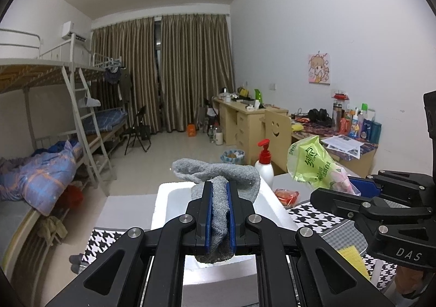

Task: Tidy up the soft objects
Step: 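Lift and carry the grey cloth and tissue packet with both tools to the foam box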

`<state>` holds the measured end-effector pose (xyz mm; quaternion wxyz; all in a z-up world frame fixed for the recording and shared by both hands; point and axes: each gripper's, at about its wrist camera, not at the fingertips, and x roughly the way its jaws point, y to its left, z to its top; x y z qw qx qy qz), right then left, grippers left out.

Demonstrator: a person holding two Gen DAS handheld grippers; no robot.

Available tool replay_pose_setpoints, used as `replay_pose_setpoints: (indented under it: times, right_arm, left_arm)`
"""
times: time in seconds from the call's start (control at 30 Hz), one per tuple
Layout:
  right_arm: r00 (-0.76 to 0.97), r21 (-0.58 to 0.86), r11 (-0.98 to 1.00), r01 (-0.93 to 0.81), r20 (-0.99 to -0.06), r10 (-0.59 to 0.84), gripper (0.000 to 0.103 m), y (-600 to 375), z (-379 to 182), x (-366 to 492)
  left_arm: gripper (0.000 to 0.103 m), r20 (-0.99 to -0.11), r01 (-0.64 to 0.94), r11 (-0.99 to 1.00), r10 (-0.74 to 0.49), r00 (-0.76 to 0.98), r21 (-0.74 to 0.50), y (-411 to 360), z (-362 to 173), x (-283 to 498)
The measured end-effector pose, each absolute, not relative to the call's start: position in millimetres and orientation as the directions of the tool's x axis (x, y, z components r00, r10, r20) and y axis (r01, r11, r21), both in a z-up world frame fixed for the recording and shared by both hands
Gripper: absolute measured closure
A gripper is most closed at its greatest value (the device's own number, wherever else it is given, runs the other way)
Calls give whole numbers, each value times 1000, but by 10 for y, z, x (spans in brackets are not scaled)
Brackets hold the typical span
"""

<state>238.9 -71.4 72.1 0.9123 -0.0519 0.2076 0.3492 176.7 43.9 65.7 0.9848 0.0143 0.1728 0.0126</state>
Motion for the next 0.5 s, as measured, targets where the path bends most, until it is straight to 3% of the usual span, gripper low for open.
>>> replay_pose_setpoints:
  times: [0.5]
  right_arm:
    - [657,37,749,-662,-453,603,69,-603,714,2522]
  left_arm:
    - [93,-423,-23,1000,26,906,12,548,510,2028]
